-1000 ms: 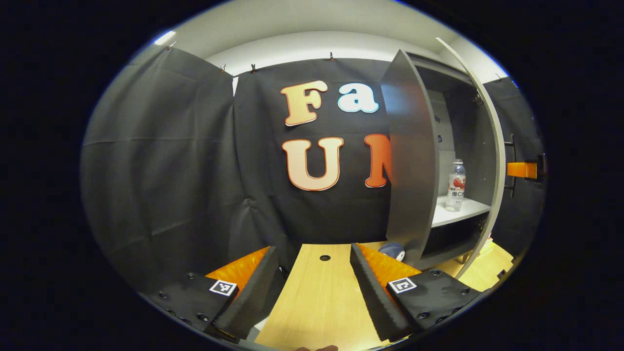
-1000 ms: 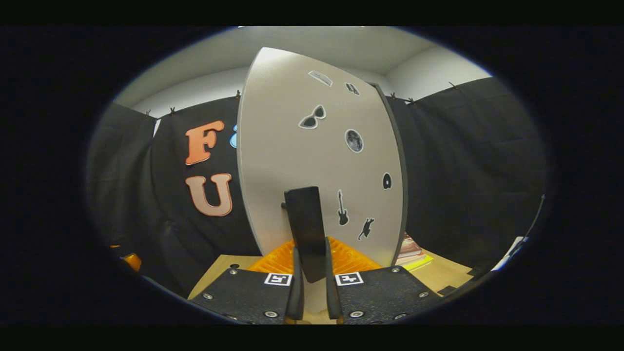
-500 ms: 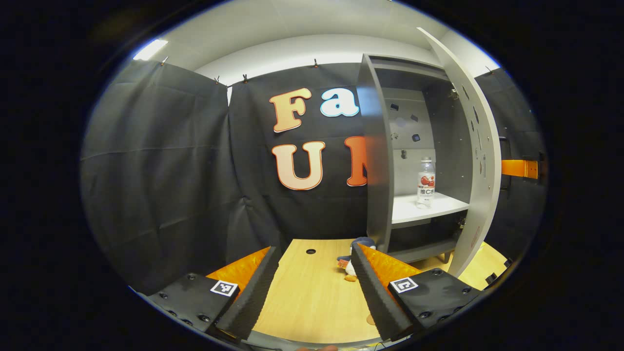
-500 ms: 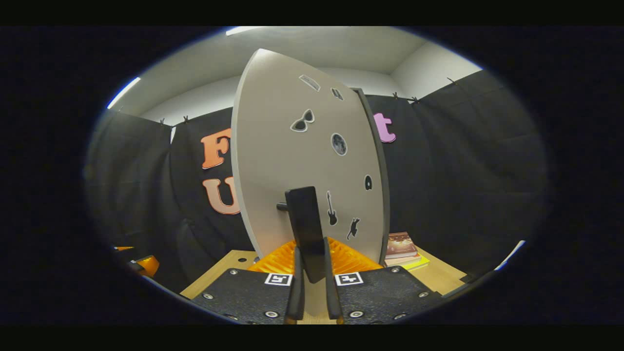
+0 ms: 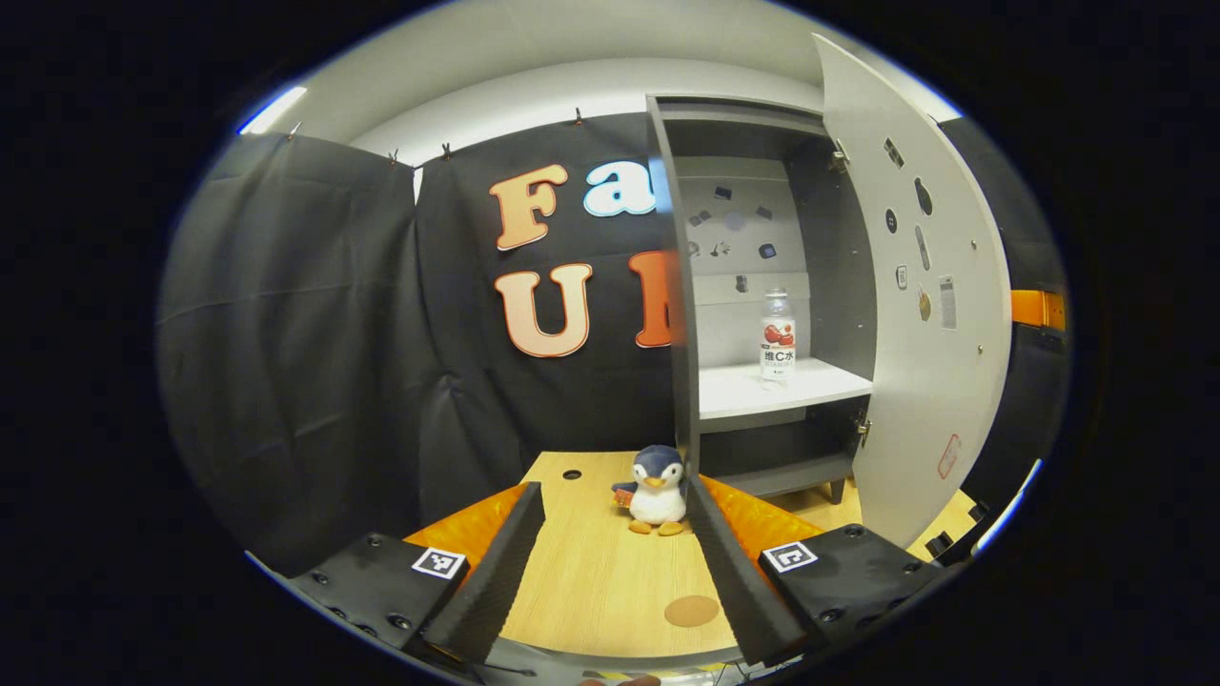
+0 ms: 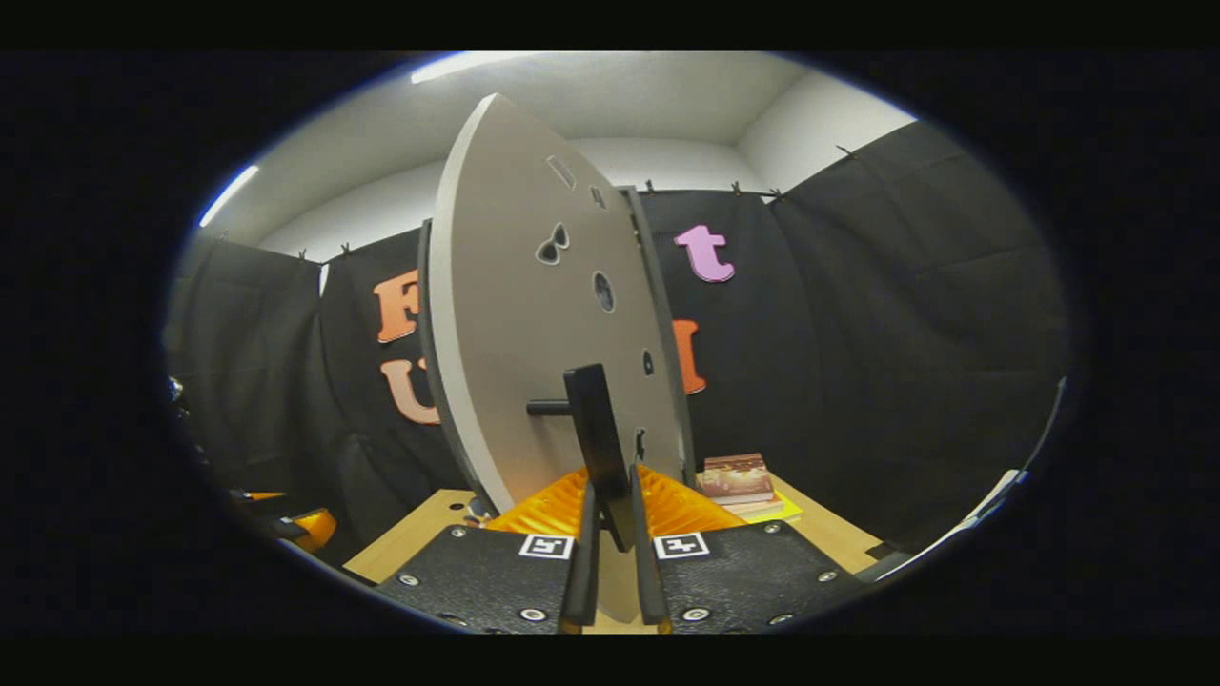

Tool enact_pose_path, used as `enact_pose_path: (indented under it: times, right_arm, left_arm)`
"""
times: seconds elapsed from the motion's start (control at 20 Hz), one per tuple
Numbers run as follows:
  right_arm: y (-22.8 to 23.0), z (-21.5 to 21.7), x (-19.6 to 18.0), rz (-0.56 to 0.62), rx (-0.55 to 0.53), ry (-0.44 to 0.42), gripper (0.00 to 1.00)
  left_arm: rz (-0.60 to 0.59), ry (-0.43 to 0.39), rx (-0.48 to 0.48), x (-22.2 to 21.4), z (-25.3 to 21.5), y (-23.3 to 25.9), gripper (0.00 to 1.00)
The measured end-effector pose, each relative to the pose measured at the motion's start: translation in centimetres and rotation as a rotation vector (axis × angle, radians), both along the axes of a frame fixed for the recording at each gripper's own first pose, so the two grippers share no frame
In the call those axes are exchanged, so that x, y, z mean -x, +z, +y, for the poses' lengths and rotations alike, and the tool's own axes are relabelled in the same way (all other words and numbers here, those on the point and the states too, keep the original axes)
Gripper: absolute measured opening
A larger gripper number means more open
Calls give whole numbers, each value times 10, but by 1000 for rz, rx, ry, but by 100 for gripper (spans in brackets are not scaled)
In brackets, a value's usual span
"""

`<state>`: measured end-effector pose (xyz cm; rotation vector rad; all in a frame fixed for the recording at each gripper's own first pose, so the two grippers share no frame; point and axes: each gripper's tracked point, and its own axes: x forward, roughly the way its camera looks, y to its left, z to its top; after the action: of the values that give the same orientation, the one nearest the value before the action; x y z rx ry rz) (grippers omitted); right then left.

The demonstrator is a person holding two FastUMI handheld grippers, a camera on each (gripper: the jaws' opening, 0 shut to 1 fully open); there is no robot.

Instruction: Open the cabinet door with the right hand, grasp the bottle in the cabinet with the left hand and place it on the coaster, then close the cabinet door with the right hand.

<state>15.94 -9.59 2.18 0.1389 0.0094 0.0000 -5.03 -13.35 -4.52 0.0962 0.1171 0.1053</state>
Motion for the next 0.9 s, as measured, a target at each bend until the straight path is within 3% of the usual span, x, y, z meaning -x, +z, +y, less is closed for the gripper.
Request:
enact_pose_path:
  times: [0.1, 0.15, 0.2, 0.5, 0.55, 0.6, 0.65, 0.7, 0.9]
  right_arm:
    - [1, -9, -2, -9, 18, -19, 12]
    - [-1, -16, -3, -7, 37, -30, 17]
    - [-1, -22, -3, -6, 50, -40, 11]
    - [2, -68, 6, 5, 35, -29, 5]
    - [2, -73, 4, 4, 34, -24, 16]
    - [1, -76, 4, 2, 27, -14, 5]
    - [1, -79, 2, -2, 16, -7, 16]
    - [1, -81, 2, -6, 8, -1, 5]
    - [-1, -85, 2, -10, -7, -2, 5]
  left_arm:
    - [12, -17, 4, -1, -15, -6, 97]
    - [17, -27, 8, -3, -23, -7, 97]
    - [17, -35, 10, -4, -29, -7, 100]
    - [31, -65, 14, -9, -50, -11, 100]
    - [35, -66, 12, -8, -51, -12, 97]
    - [35, -62, 5, -9, -50, -13, 94]
    - [35, -65, 2, -12, -51, -13, 97]
    - [39, -63, 2, -14, -50, -15, 100]
    - [37, -72, 23, -15, -53, -13, 97]
